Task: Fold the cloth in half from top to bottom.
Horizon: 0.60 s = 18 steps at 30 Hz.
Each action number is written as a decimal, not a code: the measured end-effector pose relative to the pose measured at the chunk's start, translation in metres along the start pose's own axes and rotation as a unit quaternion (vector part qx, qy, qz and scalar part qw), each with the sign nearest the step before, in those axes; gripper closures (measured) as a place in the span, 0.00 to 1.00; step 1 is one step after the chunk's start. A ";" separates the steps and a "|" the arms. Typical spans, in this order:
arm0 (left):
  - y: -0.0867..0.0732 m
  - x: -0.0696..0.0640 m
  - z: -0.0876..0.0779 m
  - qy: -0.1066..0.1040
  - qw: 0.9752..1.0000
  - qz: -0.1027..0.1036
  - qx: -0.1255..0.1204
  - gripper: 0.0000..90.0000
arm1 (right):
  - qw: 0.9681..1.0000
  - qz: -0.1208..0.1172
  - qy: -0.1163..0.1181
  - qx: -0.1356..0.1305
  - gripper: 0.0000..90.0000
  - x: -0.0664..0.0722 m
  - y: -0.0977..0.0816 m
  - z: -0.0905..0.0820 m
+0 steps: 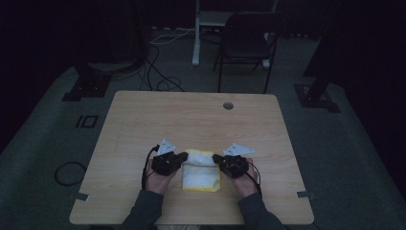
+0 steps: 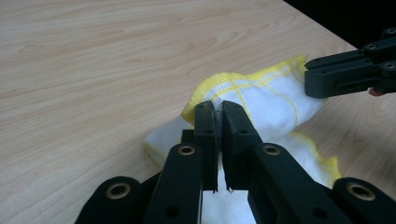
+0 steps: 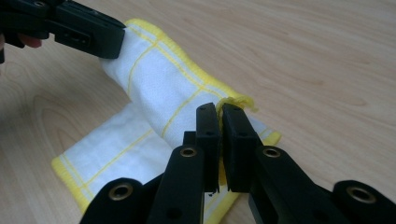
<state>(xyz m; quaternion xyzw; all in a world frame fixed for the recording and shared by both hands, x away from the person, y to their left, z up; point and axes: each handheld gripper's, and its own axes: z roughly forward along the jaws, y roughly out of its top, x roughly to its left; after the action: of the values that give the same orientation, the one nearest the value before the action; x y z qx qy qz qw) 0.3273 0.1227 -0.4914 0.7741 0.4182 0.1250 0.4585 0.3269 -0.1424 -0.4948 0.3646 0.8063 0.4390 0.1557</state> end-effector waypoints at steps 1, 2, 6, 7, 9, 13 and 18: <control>-0.002 0.000 0.000 0.001 1.000 0.001 0.002 0.96 | 1.000 0.000 0.001 0.000 0.96 0.001 -0.001 0.000; -0.003 0.000 0.000 0.002 1.000 0.002 0.003 0.96 | 1.000 0.000 0.002 0.001 0.96 0.002 -0.002 0.001; -0.007 0.001 0.001 0.005 1.000 0.001 0.008 0.96 | 1.000 0.000 0.006 0.003 0.96 0.004 -0.005 0.002; -0.008 0.001 0.001 0.005 1.000 -0.002 0.009 0.96 | 1.000 0.001 0.007 0.004 0.96 0.004 -0.005 0.002; -0.012 0.001 0.003 0.005 1.000 -0.004 0.013 0.96 | 1.000 0.003 0.007 0.006 0.96 0.005 -0.008 0.004; -0.019 0.000 0.006 0.005 1.000 -0.005 0.022 0.96 | 1.000 0.008 0.009 0.014 0.96 0.005 -0.014 0.006; -0.025 0.000 0.007 0.000 1.000 -0.013 0.026 0.94 | 1.000 0.013 0.012 0.020 0.96 0.007 -0.022 0.008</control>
<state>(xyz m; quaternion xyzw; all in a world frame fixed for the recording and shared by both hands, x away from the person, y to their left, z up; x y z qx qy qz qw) 0.3181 0.1246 -0.5153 0.7806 0.4309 0.1079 0.4396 0.3167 -0.1399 -0.5169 0.3727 0.8117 0.4296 0.1329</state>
